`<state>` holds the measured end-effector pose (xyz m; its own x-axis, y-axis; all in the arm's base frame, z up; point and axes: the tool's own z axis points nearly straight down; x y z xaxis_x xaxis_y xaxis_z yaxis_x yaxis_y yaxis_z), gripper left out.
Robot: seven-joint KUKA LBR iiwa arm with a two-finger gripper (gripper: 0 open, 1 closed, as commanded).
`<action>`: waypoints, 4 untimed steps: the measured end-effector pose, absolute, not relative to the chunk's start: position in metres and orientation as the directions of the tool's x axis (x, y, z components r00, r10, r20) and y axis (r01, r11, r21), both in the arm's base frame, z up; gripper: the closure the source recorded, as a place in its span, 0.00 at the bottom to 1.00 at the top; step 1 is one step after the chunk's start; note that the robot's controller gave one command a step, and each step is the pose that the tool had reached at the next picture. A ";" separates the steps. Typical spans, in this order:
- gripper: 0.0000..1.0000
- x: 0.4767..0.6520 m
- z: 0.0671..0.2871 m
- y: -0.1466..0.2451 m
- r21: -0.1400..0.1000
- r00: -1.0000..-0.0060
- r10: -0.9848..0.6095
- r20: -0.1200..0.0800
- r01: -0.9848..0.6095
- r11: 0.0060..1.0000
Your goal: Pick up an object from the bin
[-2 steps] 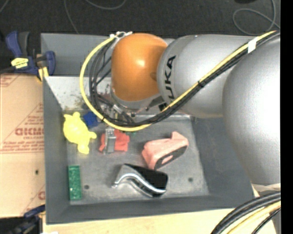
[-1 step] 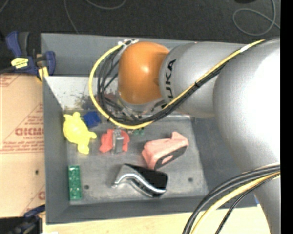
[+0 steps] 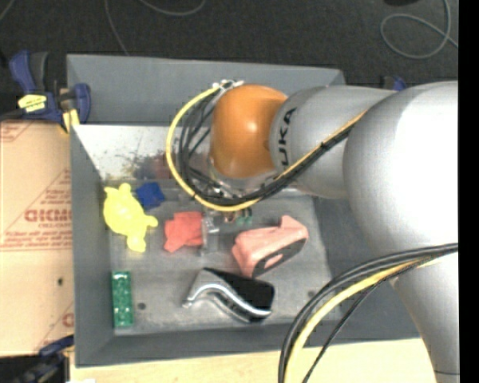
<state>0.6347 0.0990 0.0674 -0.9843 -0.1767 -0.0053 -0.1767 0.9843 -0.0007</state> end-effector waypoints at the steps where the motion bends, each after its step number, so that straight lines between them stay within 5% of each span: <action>1: 0.00 0.622 0.071 0.114 -0.001 -0.962 -0.273 -0.006 -0.273 0.962; 2: 0.00 0.607 0.071 0.108 0.000 -0.995 -0.103 -0.007 -0.103 0.995; 3: 1.00 0.624 0.073 0.113 -0.001 -0.963 -0.269 -0.012 -0.269 0.963; 4: 1.00 0.624 0.073 0.113 -0.001 -0.963 -0.269 -0.012 -0.269 0.963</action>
Offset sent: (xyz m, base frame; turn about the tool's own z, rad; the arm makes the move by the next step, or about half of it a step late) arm -0.0305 0.0094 0.0026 0.0763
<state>0.6244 0.1128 0.0727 -0.9631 -0.2690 -0.0119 -0.2690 0.9631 -0.0009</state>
